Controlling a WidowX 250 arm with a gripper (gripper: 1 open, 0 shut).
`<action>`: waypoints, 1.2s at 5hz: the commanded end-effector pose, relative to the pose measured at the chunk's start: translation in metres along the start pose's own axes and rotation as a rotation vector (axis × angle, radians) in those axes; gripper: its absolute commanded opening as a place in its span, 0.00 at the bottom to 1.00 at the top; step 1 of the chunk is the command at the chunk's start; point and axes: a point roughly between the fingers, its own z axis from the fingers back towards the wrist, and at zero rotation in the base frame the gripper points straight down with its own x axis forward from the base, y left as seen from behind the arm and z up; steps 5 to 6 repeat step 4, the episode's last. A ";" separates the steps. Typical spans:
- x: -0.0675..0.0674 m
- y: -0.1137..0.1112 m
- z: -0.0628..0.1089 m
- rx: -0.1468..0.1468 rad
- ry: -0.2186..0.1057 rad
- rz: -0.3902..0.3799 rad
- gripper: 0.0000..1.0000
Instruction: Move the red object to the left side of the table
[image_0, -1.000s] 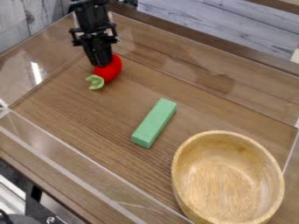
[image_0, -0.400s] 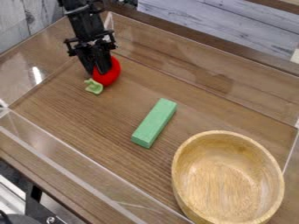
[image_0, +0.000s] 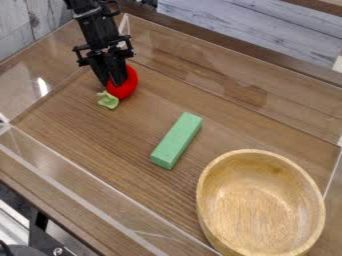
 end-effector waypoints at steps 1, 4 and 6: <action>0.002 -0.016 0.012 0.006 -0.035 0.016 0.00; 0.018 -0.025 0.010 0.004 0.018 -0.072 0.00; 0.018 -0.025 0.010 0.004 0.018 -0.072 0.00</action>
